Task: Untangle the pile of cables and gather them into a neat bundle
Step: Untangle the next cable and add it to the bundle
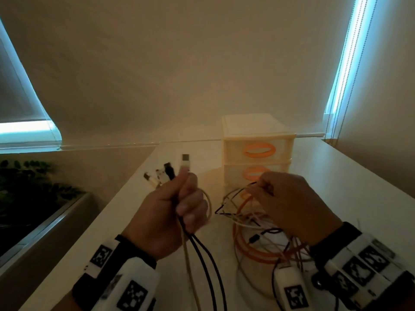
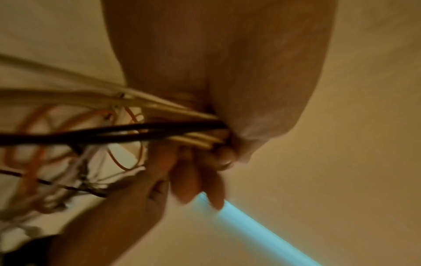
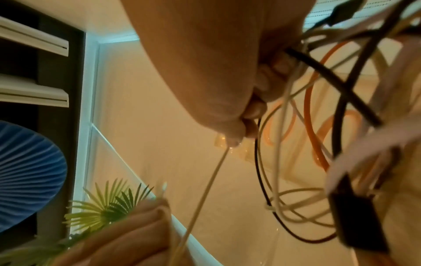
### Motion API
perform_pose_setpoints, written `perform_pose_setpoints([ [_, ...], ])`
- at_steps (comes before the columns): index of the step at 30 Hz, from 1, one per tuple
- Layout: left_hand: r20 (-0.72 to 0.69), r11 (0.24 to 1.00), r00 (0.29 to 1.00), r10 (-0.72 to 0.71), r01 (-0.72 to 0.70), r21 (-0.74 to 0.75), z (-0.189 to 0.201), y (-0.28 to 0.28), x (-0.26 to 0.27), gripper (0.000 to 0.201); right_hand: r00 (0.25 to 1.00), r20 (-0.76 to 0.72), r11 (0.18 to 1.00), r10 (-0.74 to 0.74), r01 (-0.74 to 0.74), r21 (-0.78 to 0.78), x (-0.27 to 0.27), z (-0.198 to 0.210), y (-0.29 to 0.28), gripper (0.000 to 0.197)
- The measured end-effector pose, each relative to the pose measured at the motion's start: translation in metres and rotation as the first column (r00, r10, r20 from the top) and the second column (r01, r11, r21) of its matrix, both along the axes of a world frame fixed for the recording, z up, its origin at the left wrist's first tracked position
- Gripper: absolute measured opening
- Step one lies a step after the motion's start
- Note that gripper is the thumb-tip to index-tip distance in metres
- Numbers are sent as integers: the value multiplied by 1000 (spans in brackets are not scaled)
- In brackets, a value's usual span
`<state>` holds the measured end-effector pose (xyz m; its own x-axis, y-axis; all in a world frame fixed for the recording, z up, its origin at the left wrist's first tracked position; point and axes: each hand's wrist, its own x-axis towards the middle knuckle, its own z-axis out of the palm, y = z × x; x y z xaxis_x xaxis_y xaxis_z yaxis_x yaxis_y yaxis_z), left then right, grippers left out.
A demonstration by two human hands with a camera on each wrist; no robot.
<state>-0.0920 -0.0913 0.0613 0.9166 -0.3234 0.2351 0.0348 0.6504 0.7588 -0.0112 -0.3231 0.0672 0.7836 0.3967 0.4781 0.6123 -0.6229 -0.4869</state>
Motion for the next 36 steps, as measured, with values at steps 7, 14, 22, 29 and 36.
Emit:
perform_pose_setpoints([
  [7, -10, 976, 999, 33, -30, 218, -8, -34, 4, 42, 935, 309, 924, 175, -264, 275, -20, 9, 17, 20],
  [14, -46, 953, 957, 287, -290, -90, 17, -25, -3, 48, 829, -109, 836, 548, -549, 31, -40, -2, 27, 22],
  [22, -209, 915, 893, 398, -403, 21, 11, -25, 1, 50, 859, -218, 851, 464, -500, -161, -15, -8, 11, 16],
  [29, -216, 922, 906, 363, -383, -59, 14, -25, -4, 48, 769, -363, 798, 526, -594, -104, -28, -8, 17, 17],
  [36, -157, 889, 905, 395, -420, -184, 18, -2, -1, 43, 904, -140, 913, 405, -408, 12, -12, -6, 9, 16],
])
